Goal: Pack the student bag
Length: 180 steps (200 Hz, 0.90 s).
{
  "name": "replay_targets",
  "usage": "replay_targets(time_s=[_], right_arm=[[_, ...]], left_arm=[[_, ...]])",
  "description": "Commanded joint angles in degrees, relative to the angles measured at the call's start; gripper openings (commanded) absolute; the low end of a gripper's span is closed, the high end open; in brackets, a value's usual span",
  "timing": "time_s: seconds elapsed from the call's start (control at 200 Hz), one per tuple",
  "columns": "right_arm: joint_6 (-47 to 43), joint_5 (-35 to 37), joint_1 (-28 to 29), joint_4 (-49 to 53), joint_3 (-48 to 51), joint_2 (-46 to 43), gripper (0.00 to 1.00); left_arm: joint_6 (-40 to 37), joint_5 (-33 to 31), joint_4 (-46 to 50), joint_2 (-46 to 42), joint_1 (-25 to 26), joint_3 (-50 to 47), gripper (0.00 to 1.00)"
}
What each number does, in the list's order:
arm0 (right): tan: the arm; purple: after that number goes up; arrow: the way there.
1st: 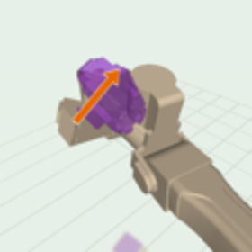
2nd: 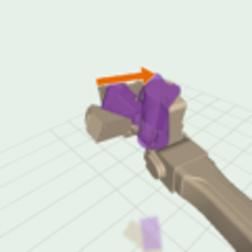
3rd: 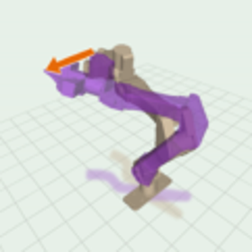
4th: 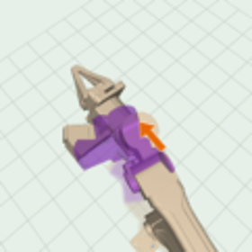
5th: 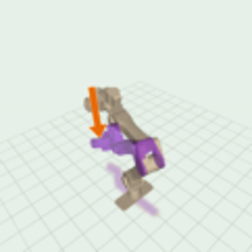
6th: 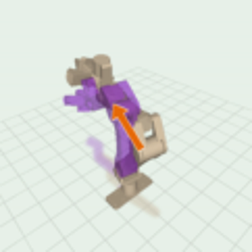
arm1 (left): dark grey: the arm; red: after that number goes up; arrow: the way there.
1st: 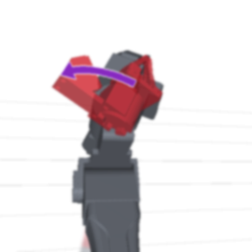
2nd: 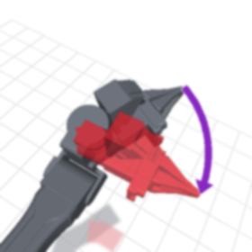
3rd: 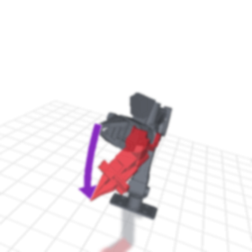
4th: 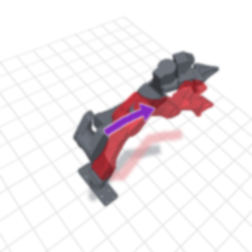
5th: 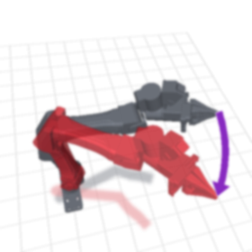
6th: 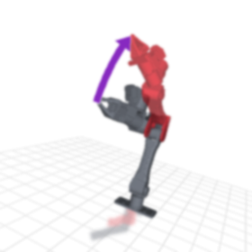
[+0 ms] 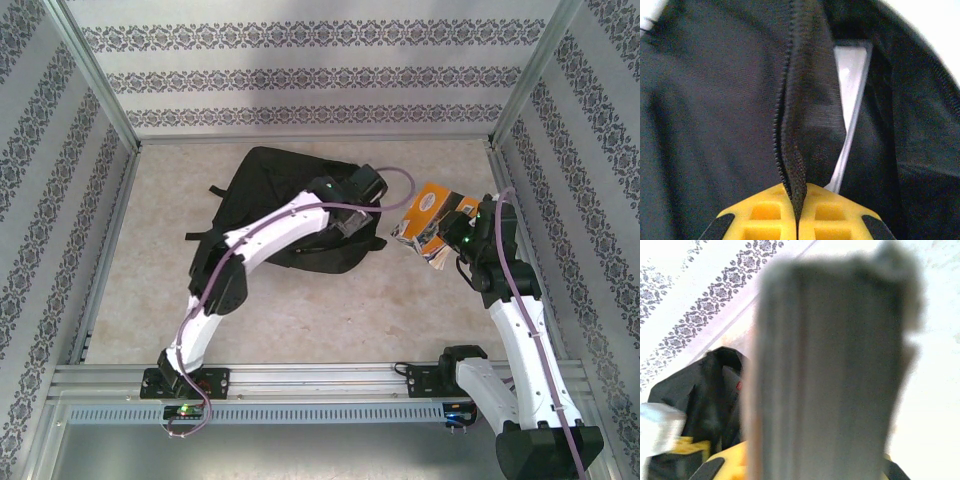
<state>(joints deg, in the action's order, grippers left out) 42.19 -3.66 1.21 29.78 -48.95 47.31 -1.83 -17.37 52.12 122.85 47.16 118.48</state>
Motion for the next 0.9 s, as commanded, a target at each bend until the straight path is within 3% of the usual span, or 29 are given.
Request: replay_targets(time_s=[0.0,0.23,0.465,0.57,0.774,0.894], right_arm=[[1.14,-3.63,-0.51,-4.15,-2.51,0.08,0.00],[2.06,-10.00,0.95,-6.63,-3.79,1.02,0.00],[-1.02,-5.72,5.30,-4.12,-8.22,-0.65,0.00],[-0.49,-7.86,6.34,-4.44,-9.49,-0.61,0.00],[10.76,-17.83,6.82,-11.64,-5.82,2.14,0.00],[17.52,-20.99,8.51,-17.88,-1.49,3.65,0.00]], left_arm=[[-1.90,-4.64,-0.04,-6.28,-0.79,-0.83,0.00],[2.34,1.74,-3.11,-14.29,-3.29,-7.53,0.00],[7.09,8.74,-6.40,-20.56,-5.72,-13.08,0.00],[9.49,12.89,-8.37,-24.06,-7.48,-14.51,0.00],[16.08,26.24,-10.33,-27.75,-13.49,-14.06,0.00],[17.87,30.22,-10.72,-29.01,-14.97,-13.23,0.00]])
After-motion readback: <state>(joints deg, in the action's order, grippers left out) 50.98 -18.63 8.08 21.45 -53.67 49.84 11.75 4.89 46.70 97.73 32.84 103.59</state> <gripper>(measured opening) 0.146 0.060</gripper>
